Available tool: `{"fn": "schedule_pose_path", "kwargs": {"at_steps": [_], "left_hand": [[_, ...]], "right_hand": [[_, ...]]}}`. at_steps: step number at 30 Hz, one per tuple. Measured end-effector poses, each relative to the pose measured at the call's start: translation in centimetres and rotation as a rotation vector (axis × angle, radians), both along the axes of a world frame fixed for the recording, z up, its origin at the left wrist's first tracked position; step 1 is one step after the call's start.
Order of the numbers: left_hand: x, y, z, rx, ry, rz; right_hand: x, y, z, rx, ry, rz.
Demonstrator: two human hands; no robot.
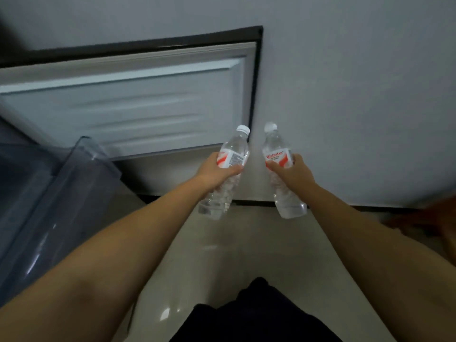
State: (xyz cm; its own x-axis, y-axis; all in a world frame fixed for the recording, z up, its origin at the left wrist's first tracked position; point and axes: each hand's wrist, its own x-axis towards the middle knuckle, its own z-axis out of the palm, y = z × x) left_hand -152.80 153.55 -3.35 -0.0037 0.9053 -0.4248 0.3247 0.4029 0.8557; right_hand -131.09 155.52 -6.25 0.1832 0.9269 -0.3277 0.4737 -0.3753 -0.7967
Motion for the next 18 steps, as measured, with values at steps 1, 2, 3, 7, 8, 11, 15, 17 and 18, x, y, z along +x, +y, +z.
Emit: {"fn": "schedule_pose_path", "kwargs": {"at_steps": [1, 2, 3, 7, 8, 11, 15, 17, 18], "left_hand": [[1.8, 0.6, -0.2, 0.020, 0.019, -0.027], [3.4, 1.3, -0.5, 0.039, 0.035, -0.051], [4.9, 2.0, -0.8, 0.059, 0.059, -0.079], [11.3, 4.7, -1.5, 0.075, 0.118, -0.201], [12.8, 5.1, -1.6, 0.064, 0.114, -0.232], [17.5, 6.0, -2.0, 0.053, 0.116, -0.378], [22.5, 6.7, -2.9, 0.053, 0.111, -0.547], [25.5, 6.8, -3.3, 0.051, 0.114, -0.665], [26.8, 6.8, -3.3, 0.057, 0.114, -0.714]], "right_hand": [[1.6, 0.0, -0.5, -0.004, -0.015, -0.045], [3.0, -0.1, -0.6, -0.007, -0.030, -0.079], [4.4, -0.2, -0.8, -0.008, -0.038, -0.104], [10.3, -1.4, -1.0, -0.001, -0.123, -0.154], [11.6, -1.8, -1.0, -0.007, -0.137, -0.174], [15.5, -3.7, -1.5, -0.022, -0.131, -0.299], [19.0, -6.4, -2.0, -0.052, -0.118, -0.488], [20.9, -8.2, -2.5, -0.066, -0.116, -0.606], [21.5, -8.9, -2.6, -0.076, -0.111, -0.656]]}}
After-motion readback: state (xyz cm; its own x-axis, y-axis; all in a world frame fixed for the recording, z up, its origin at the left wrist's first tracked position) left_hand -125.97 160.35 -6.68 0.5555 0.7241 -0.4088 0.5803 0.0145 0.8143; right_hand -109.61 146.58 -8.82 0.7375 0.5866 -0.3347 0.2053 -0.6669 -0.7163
